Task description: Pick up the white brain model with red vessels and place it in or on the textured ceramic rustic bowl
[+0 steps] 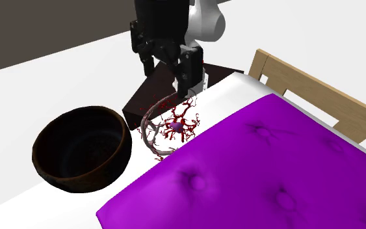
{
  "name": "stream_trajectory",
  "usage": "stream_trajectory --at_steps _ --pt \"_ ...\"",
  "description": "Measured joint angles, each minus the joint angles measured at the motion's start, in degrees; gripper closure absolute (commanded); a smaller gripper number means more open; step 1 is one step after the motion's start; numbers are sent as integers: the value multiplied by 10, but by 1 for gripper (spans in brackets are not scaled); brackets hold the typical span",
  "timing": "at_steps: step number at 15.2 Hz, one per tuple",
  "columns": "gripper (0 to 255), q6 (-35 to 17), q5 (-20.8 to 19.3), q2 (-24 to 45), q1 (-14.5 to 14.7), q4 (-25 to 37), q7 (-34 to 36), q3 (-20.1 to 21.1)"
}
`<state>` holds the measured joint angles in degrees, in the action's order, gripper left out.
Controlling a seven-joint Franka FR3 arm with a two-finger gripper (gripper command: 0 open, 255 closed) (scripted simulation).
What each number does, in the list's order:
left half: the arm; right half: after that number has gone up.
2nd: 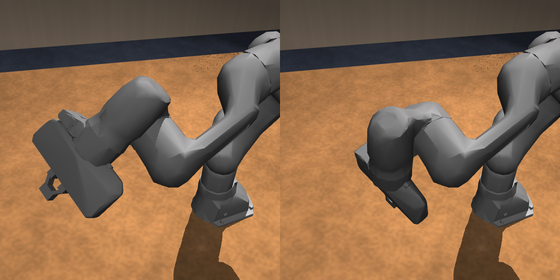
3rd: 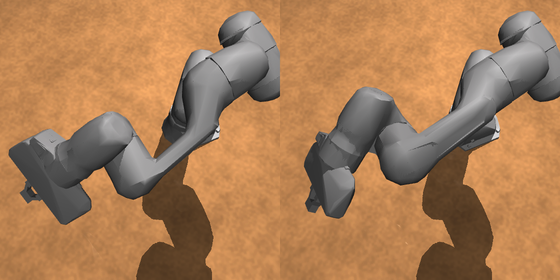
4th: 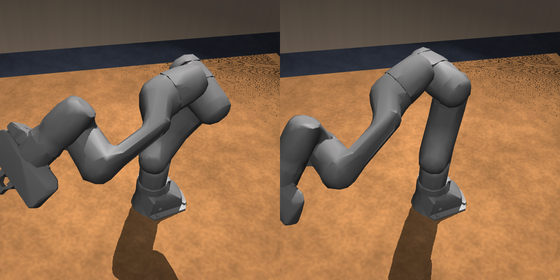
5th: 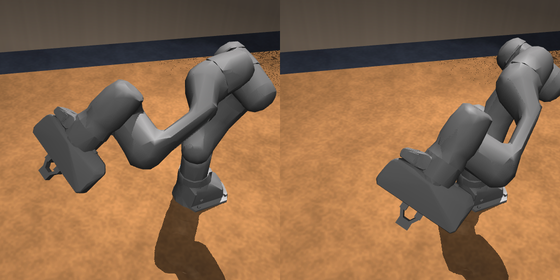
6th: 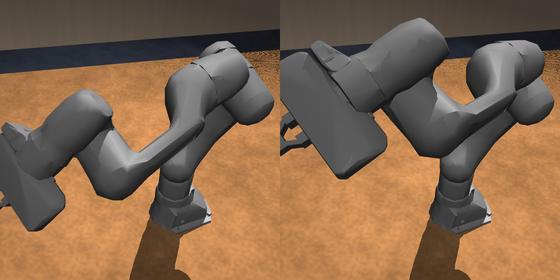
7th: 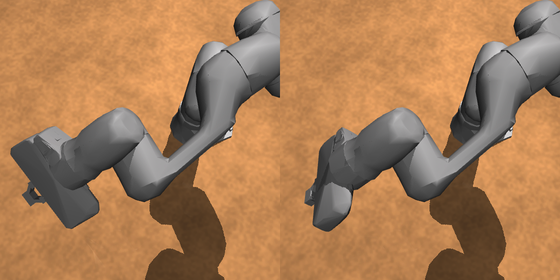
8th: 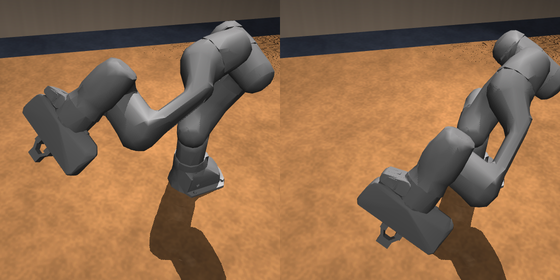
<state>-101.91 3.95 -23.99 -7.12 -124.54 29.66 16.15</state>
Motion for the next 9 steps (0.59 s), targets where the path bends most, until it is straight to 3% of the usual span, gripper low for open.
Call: stream_trajectory --at_steps 3,9 --pt "0 -14 -7 30 -8 10 42 13" --pt "0 -58 -7 37 -9 -30 48 17"
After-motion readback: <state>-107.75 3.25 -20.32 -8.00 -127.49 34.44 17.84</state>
